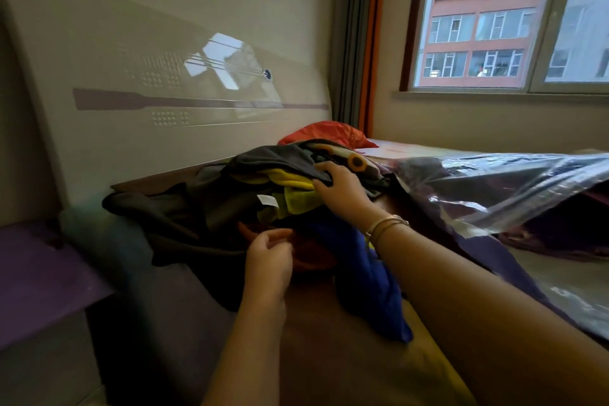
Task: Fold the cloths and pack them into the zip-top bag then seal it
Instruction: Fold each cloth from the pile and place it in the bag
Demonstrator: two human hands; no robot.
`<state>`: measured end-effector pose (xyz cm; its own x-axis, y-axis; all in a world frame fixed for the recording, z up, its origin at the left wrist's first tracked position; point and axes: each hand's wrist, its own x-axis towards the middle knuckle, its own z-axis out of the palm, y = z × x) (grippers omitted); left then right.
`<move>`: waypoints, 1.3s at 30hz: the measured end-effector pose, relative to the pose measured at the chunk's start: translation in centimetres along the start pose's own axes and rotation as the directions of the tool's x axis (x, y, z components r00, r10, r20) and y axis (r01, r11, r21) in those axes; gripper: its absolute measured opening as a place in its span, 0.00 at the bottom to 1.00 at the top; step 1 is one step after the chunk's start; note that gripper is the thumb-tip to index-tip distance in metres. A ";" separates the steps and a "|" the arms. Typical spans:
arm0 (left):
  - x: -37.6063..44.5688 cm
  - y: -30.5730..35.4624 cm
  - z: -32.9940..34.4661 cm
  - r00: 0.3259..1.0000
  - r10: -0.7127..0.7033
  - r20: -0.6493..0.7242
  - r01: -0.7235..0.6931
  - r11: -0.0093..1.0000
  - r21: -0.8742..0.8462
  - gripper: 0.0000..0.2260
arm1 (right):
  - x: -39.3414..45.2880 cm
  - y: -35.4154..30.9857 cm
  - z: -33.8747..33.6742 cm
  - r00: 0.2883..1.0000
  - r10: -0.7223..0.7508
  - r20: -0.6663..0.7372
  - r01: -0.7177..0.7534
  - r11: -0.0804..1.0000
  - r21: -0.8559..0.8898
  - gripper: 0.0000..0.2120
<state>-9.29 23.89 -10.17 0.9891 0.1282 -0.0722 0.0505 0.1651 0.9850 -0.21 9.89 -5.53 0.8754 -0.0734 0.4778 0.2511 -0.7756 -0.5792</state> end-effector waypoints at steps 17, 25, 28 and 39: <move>1.6 -1.1 2.7 1.000 0.021 -0.010 -0.022 0.990 -0.137 0.22 | 1.4 -3.0 -1.8 0.930 -0.005 -0.367 0.064 0.986 0.151 0.03; -5.7 3.7 4.1 0.913 0.406 0.039 -0.408 0.908 0.094 0.40 | -9.8 -3.4 -13.9 0.913 -0.108 -0.393 0.140 0.989 0.054 0.04; -9.0 4.3 4.6 0.861 0.487 0.150 -0.503 0.858 0.101 0.09 | -14.6 -3.6 -17.8 0.919 -0.037 -0.393 0.071 0.995 0.071 0.03; -18.4 2.4 7.6 0.760 0.429 0.489 -0.603 0.746 0.283 0.06 | -27.8 1.6 -25.1 0.903 0.274 -0.330 -0.200 0.950 0.240 0.07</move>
<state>-26.36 14.49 -5.27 0.8406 -0.3095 0.4446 -0.5200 -0.2310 0.8223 -34.52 -5.02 -3.21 0.7231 -0.4855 0.4913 0.1625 -0.5717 -0.8042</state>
